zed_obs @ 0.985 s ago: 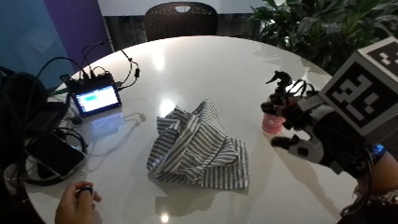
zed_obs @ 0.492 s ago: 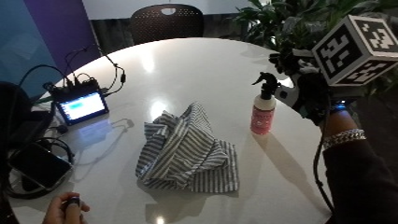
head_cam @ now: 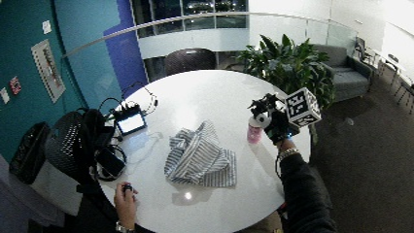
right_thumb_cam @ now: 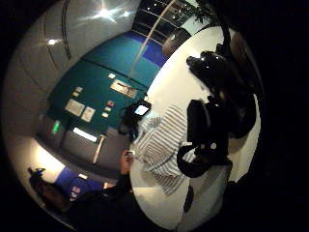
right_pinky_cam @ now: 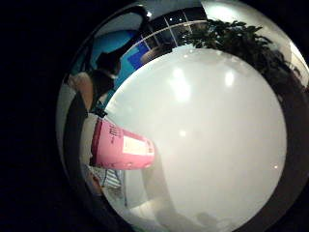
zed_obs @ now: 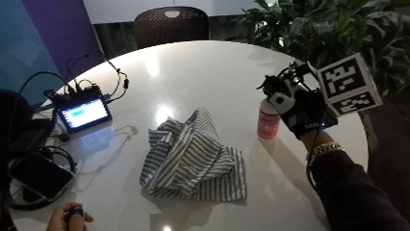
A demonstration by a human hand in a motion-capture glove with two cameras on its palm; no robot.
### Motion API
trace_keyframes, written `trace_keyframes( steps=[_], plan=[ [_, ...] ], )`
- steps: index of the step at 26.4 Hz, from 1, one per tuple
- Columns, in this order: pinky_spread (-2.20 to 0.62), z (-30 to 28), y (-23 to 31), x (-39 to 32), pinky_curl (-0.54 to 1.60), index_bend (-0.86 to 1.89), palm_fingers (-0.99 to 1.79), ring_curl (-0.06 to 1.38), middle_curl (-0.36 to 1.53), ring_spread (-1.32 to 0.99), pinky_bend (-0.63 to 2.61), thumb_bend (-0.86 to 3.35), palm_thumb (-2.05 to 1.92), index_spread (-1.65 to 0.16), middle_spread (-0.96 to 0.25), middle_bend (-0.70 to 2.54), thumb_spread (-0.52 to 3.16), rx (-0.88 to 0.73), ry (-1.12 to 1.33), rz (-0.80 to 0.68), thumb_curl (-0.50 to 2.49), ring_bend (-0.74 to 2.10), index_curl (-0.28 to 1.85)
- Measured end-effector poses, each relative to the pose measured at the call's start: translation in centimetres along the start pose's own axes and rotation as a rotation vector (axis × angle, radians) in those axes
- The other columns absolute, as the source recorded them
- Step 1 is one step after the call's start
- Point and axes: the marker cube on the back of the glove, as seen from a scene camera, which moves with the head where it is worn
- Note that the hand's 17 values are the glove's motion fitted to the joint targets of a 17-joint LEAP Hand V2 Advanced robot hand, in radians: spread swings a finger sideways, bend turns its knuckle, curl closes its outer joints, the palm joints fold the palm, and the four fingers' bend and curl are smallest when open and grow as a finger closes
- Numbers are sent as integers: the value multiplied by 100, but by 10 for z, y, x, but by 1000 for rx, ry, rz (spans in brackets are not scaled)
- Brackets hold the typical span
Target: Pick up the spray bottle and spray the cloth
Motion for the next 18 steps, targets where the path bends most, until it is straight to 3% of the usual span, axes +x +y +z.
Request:
trace_keyframes(
  steps=[8,14,18],
  plan=[
    [5,27,6,5,26,22,119,36,45,-20,17,10,73,-31,-21,49,124,55,-278,1,28,43,34],
    [-9,23,11,-1,31,15,133,38,48,-22,32,6,67,-29,-21,51,132,108,-231,-67,25,48,36],
    [-20,4,4,-29,35,18,143,41,49,-21,40,2,61,-28,-21,54,135,9,-183,-167,22,55,38]
  ],
)
